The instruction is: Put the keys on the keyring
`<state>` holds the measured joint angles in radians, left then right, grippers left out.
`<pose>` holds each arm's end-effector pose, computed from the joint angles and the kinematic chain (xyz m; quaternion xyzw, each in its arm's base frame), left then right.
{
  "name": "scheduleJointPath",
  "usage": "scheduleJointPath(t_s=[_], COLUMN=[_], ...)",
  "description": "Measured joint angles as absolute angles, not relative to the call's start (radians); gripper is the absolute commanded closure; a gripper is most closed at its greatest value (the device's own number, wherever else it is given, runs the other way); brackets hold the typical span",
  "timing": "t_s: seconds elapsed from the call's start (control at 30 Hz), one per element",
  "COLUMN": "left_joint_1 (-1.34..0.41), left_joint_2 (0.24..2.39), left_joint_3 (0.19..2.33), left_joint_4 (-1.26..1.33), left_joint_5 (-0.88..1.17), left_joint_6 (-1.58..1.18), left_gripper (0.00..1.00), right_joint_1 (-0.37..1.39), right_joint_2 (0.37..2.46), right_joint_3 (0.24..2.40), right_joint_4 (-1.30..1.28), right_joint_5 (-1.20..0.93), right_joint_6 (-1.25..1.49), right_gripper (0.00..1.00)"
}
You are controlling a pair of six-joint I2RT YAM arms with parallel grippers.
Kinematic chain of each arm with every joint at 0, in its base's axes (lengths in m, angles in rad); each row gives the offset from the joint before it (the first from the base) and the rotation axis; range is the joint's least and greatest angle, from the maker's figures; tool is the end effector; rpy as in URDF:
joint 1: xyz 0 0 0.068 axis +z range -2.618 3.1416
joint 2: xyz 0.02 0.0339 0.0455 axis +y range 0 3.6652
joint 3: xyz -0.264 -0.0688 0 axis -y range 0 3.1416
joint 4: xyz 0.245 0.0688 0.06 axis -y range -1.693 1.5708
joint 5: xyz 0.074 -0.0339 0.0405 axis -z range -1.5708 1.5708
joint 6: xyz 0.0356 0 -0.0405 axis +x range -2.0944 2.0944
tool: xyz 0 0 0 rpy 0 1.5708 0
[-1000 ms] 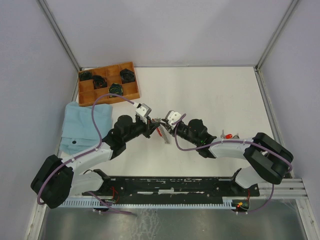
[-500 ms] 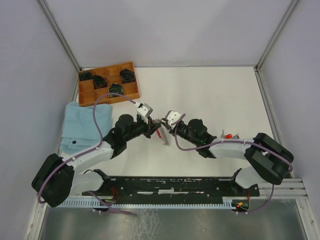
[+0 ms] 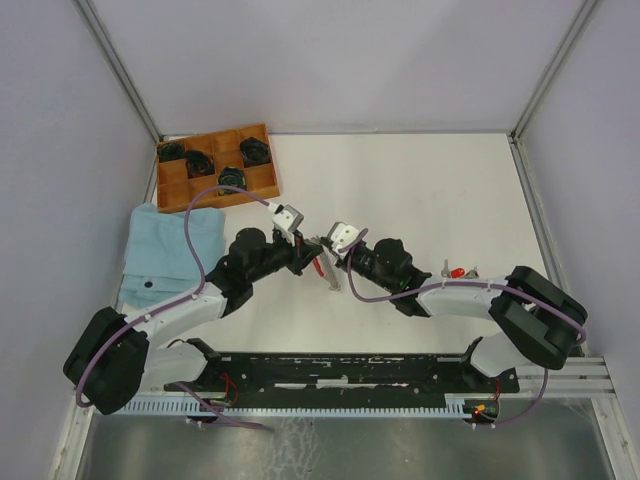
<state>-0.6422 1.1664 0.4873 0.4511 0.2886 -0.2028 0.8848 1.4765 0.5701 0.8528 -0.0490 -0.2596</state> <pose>0.1940 -0.1577 0.2246 0.2562 0.7367 -0.3551 0.5153 0.1905 0.2354 0.2146 -0.4071 0.6009 0.2284 0.6489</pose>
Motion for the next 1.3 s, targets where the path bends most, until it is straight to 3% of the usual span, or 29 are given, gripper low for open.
scheduleJointPath(t_s=[0.27,0.47,0.63,0.8,1.3], left_joint_1=[-0.657,-0.675,-0.687,-0.688,-0.679], left_joint_2=[1.169,1.161,1.129,1.117,1.112], left_joint_3=[0.487,0.483,0.481,0.481,0.477], left_joint_4=[0.474,0.477,0.456,0.450,0.441], left_joint_5=[0.229,0.168,0.158,0.159,0.238], left_joint_6=[-0.323,-0.362,-0.337,-0.284,-0.116], left_gripper=[0.97,0.97,0.97,0.97,0.97], right_joint_1=[0.945,0.963,0.963,0.937,0.743], right_joint_2=[1.515,1.512,1.426,1.319,1.203], right_joint_3=[0.593,0.593,0.611,0.619,0.654], right_joint_4=[0.877,0.879,0.731,0.558,0.217], right_joint_5=[0.099,0.155,0.160,0.126,-0.181], right_joint_6=[-0.347,-0.373,-0.356,-0.326,-0.206], right_gripper=[0.99,0.78,0.64,0.55,0.52])
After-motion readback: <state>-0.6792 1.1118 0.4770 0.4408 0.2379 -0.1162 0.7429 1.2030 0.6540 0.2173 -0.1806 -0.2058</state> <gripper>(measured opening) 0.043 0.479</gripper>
